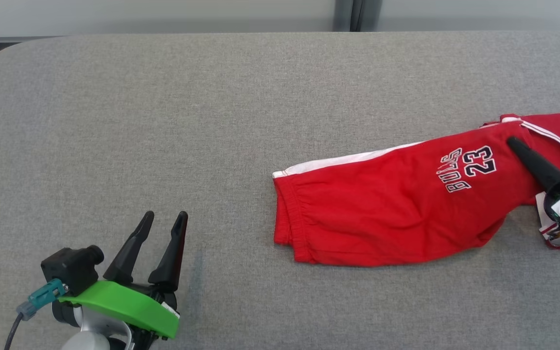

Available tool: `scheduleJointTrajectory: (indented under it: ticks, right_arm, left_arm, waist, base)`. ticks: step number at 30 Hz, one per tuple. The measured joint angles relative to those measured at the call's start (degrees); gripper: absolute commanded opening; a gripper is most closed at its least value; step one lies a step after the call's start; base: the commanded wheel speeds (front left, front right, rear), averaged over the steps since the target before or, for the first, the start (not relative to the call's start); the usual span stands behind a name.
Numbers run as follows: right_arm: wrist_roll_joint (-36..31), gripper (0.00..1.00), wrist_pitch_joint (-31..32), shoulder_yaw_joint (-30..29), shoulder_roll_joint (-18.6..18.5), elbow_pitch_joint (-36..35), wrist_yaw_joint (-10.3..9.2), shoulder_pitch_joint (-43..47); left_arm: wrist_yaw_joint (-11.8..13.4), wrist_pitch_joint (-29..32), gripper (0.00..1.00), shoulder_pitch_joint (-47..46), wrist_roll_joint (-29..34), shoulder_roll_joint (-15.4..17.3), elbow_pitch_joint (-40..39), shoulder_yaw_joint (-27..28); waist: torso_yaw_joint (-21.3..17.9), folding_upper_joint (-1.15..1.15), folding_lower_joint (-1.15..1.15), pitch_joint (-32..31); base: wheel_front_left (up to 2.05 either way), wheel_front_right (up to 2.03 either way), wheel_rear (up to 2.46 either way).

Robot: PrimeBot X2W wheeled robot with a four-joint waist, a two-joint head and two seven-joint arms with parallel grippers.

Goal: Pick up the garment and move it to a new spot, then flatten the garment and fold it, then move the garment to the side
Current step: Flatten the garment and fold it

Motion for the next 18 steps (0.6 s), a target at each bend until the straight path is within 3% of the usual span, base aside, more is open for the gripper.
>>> scheduleJointTrajectory:
  ticks: [10,14,18]
  right_arm:
    - [-7.38,0.00,1.13,11.12,3.35,-12.37,0.35,-1.33]
    - [-11.26,0.00,1.10,15.26,6.34,-12.95,-1.72,-3.06]
    - [-17.45,0.00,-0.52,17.45,9.16,-11.37,-5.60,-5.86]
  left_arm:
    - [0.24,1.05,1.00,-0.19,1.09,-0.19,-1.53,-0.92]
    - [0.24,1.18,1.00,-0.89,1.58,-0.37,-1.53,-1.19]
    - [0.24,1.67,1.00,-2.34,2.19,-1.10,-1.59,-2.27]
  waist:
    - [1.52,0.00,0.00,2.58]
    - [2.13,0.00,0.00,3.76]
    - [2.98,0.00,0.00,4.86]
  base:
    - [0.00,0.00,0.00]
    - [0.00,0.00,0.00]
    - [0.00,0.00,0.00]
